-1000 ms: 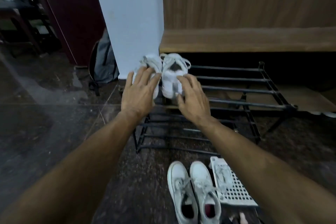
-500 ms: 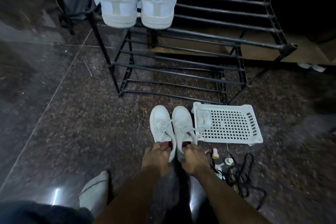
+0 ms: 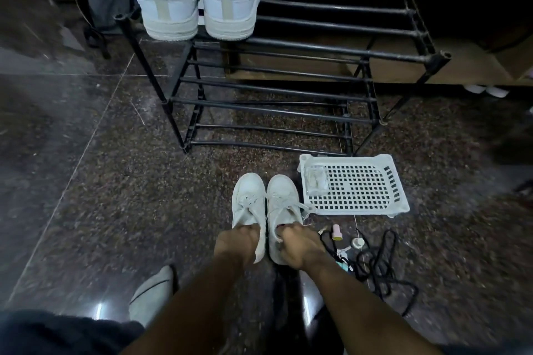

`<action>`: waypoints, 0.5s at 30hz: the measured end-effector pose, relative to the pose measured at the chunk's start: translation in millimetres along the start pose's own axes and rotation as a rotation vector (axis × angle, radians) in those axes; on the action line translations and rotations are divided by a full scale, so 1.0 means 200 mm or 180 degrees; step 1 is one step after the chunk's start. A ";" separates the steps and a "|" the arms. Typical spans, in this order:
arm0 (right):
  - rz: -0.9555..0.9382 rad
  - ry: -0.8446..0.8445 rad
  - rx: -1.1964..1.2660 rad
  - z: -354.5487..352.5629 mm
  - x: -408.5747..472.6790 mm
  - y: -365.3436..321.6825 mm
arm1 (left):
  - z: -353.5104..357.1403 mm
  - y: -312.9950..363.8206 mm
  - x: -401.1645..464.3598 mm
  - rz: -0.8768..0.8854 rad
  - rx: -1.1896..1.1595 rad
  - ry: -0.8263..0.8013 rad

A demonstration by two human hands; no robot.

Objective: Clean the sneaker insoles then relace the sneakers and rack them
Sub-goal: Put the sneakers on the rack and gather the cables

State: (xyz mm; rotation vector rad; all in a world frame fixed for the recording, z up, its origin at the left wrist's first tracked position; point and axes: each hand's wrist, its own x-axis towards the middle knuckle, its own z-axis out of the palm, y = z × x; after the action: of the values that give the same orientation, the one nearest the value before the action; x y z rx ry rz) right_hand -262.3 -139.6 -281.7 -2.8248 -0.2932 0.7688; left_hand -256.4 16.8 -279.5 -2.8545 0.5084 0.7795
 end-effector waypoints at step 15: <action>-0.0247 -0.0133 0.0494 -1.02 -0.43 -0.05 | -0.95 -0.01 -0.43 0.0138 -0.1017 0.0652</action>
State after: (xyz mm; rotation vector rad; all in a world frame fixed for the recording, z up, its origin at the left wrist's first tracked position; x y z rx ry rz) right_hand -230.9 -178.3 -65.8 -2.6392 -0.3323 0.7984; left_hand -237.3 1.2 -72.9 -3.2527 0.5132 0.6270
